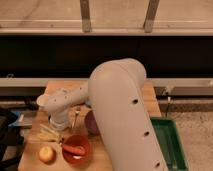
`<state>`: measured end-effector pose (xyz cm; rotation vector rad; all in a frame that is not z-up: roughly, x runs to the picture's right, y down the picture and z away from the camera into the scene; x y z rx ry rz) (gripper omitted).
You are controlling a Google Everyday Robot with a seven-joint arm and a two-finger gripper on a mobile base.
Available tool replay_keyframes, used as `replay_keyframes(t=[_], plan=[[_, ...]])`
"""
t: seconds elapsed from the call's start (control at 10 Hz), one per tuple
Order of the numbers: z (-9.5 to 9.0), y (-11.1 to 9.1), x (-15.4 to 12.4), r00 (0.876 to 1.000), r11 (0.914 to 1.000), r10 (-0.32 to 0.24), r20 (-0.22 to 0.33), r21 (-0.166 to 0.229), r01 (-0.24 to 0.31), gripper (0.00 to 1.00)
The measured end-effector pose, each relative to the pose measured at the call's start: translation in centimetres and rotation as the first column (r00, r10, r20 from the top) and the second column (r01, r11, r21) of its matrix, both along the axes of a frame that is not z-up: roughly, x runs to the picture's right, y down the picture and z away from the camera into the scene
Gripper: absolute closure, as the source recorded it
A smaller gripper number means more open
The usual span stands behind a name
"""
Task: Place banana in tray
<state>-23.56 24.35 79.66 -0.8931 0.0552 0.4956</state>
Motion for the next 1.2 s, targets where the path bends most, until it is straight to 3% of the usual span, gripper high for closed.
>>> replay_keyframes(t=[0.2,0.4,0.7,1.2], plan=[[-0.1,0.3,0.0,1.000,1.0000,-0.003,-0.002,-0.006,0.003,0.80],[-0.2,0.1,-0.1,1.000,0.9999,-0.008,0.001,0.011,0.007,0.98],[-0.9,-0.8,0.4,1.000,0.9985,-0.010,-0.010,0.054,0.010,1.00],[-4.3,-7.0,7.0,0.992,0.9854,0.051,-0.115,0.168,-0.032,1.00]])
